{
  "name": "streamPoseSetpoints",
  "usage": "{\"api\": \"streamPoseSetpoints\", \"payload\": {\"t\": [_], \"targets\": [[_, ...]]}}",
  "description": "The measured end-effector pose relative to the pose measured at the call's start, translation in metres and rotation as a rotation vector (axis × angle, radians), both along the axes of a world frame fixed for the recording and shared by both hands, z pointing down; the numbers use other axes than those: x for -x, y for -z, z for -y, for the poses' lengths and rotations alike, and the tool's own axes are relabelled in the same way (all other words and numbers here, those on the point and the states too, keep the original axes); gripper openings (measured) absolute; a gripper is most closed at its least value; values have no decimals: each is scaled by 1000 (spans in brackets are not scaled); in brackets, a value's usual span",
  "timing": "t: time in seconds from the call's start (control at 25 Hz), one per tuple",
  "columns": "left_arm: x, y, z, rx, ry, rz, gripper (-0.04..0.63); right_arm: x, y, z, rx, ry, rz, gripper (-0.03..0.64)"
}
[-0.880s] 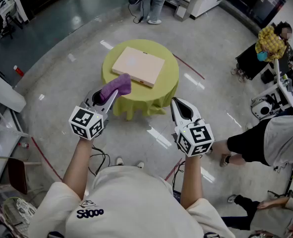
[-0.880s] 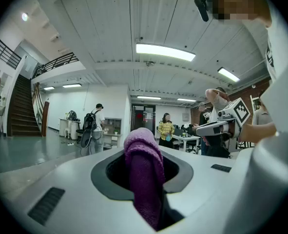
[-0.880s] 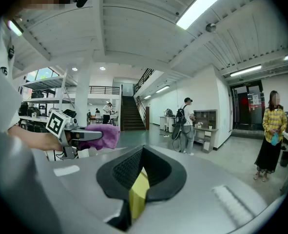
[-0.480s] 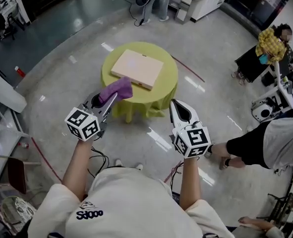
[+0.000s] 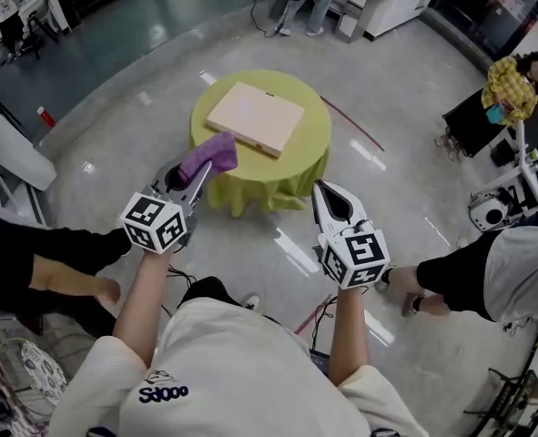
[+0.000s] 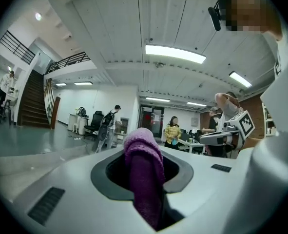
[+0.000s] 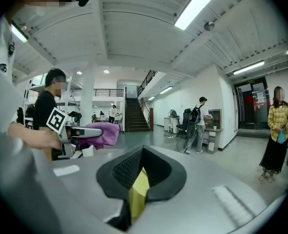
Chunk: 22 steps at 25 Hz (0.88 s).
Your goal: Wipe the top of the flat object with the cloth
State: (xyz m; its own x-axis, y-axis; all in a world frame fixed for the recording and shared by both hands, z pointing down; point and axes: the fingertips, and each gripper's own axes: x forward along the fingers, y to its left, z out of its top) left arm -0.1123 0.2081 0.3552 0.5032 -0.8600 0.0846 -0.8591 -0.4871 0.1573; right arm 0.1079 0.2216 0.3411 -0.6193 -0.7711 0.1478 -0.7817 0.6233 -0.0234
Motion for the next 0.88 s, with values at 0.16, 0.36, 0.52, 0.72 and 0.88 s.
{"api": "streamPoseSetpoints", "payload": {"t": [0.16, 0.36, 0.52, 0.72, 0.88], "targets": [[2, -3, 2, 9, 28, 0, 100, 1, -4, 0, -2, 28, -11, 8], [1, -7, 15, 16, 23, 18, 98, 6, -8, 9, 5, 55, -14, 8], [-6, -19, 35, 27, 21, 14, 98, -2, -17, 29, 19, 57, -5, 8], [5, -29, 79, 43, 29, 10, 100, 4, -19, 71, 26, 45, -13, 8], [14, -38, 129, 57, 41, 0, 100, 8, -23, 117, 29, 34, -26, 9]]}}
